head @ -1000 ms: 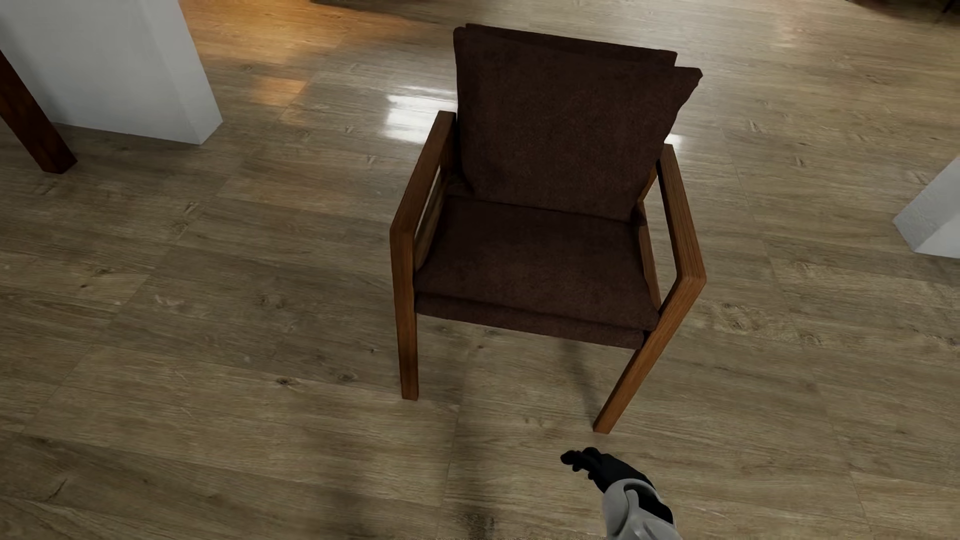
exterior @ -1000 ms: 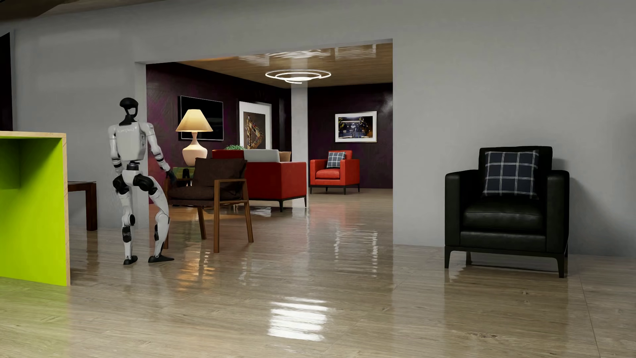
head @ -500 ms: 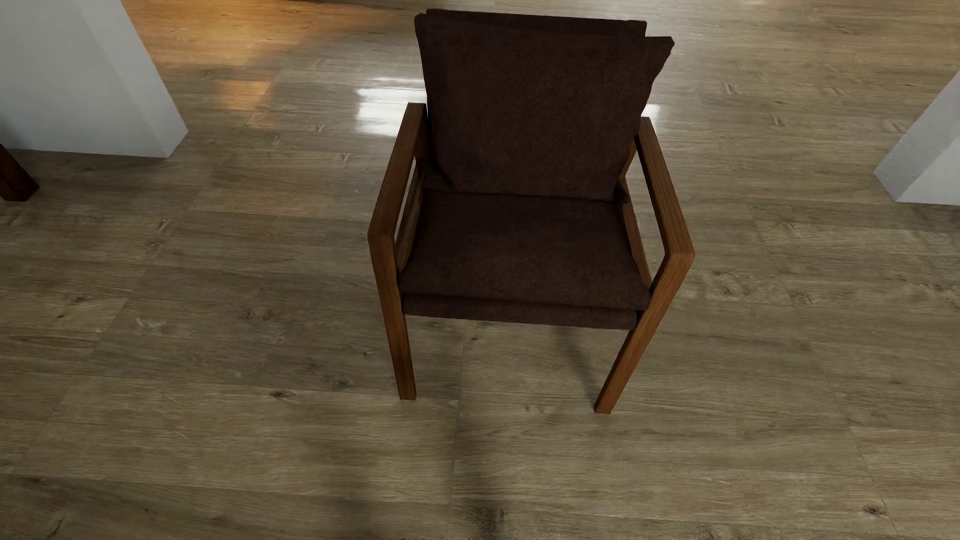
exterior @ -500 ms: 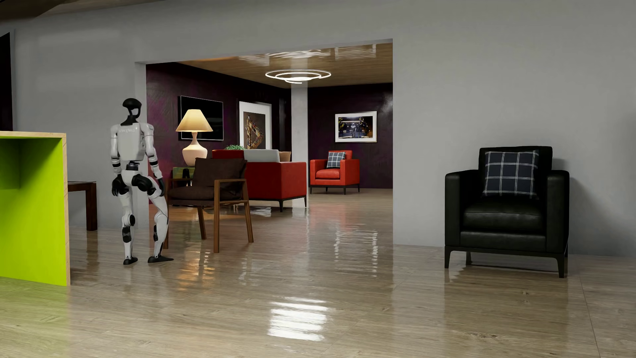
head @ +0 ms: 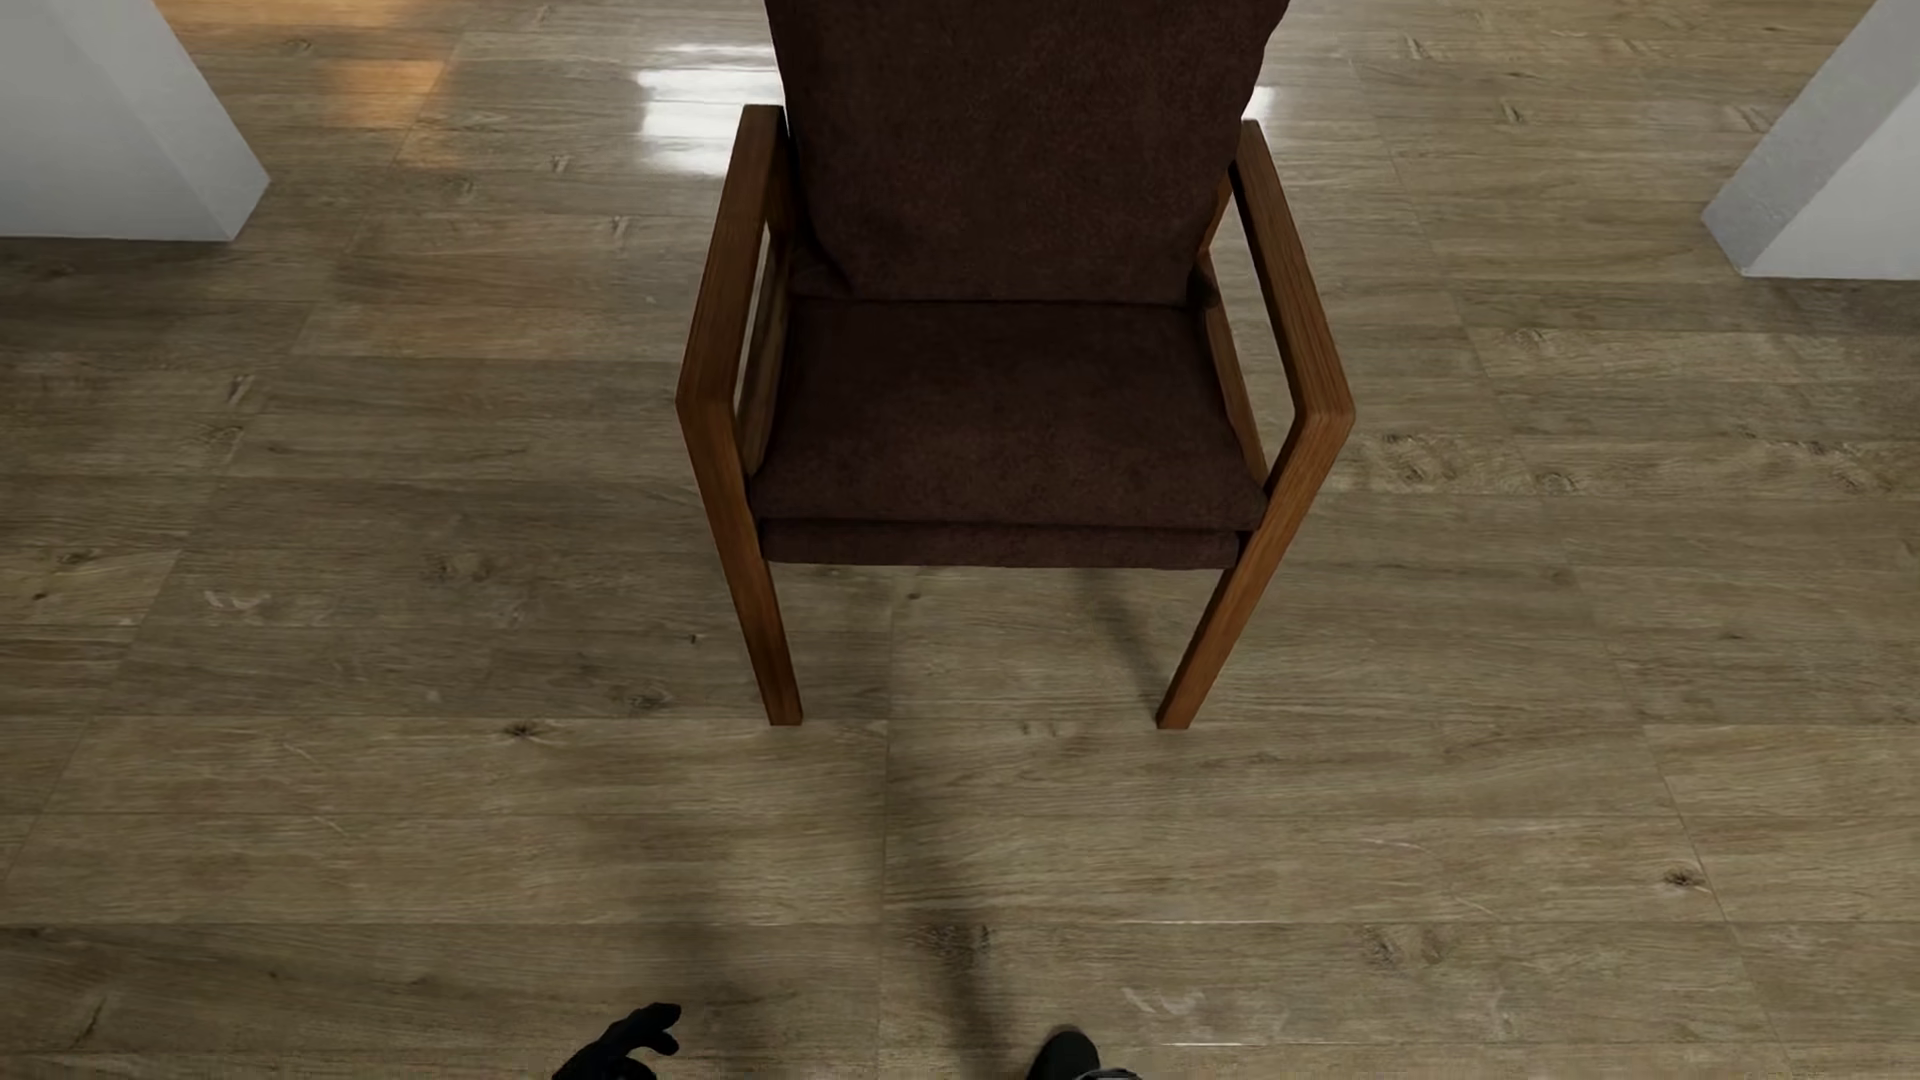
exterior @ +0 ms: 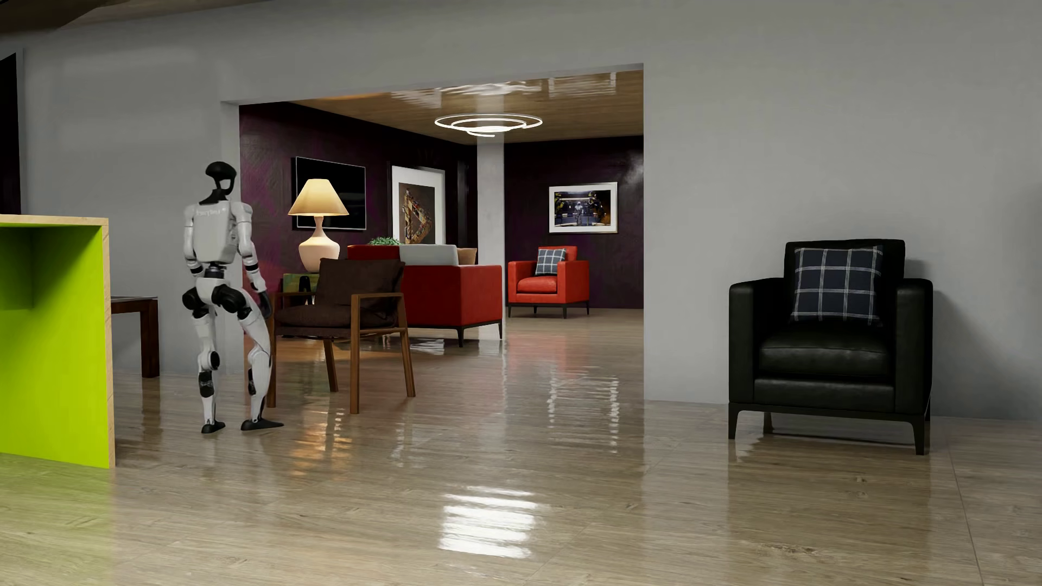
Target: Walk to chair
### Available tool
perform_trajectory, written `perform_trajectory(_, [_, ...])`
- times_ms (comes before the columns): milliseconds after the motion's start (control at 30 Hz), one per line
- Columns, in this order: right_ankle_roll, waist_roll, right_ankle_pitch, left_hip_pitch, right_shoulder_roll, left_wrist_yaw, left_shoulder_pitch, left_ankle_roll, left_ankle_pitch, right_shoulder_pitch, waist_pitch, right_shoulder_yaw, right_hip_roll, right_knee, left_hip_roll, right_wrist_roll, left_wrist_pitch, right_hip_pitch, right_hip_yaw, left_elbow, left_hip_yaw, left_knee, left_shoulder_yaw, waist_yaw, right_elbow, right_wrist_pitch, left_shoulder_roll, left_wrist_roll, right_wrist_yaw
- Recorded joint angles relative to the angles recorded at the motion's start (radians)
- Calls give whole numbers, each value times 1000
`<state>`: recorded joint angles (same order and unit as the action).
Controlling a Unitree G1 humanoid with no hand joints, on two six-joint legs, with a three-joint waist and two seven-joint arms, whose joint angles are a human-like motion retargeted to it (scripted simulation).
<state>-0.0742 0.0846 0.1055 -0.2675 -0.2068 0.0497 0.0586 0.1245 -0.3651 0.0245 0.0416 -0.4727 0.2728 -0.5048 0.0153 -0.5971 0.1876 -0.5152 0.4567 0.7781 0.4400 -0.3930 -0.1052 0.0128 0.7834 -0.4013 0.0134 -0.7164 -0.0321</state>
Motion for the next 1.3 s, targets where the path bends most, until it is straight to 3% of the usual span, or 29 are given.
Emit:
perform_trajectory(67, [-3, 2, -12, -10, -5, 4, -6, -1, 14, -1, 4, 14, -3, 20, 3, 30, 6, -6, 5, 7, -2, 17, 9, 0, -24, 12, 3, 8, 34])
perform_trajectory(167, [-7, 6, -28, -18, -22, -9, -12, -5, 35, -29, 3, -27, -4, 48, 12, 13, 45, -12, 16, 17, -8, 48, 35, -1, -25, 22, 7, 15, 36])
perform_trajectory(300, [-13, 9, -42, -24, -26, -11, -2, -16, 58, -69, -3, -54, 2, 74, 24, 19, 57, -18, 34, 30, -20, 88, 43, 0, -10, 17, 10, 25, 25])
perform_trajectory(600, [-22, 3, -34, -75, -44, 11, 72, -15, 53, -108, 10, -95, 33, 44, 36, 42, 8, -51, 59, -9, -51, 62, 61, 4, -5, 36, 32, 28, 47])
perform_trajectory(967, [-33, -11, -62, -157, -57, 2, 116, -41, 90, -124, 48, -106, 66, 77, 71, 48, -6, -121, 94, -34, -84, 107, 149, -7, 23, 37, 68, 24, 59])
perform_trajectory(1300, [-36, -26, -72, -181, -66, 8, 85, -53, 79, -178, 60, -69, 68, 102, 86, 59, -13, -156, 86, -88, -76, 137, 214, -9, -5, 40, 80, 51, 80])
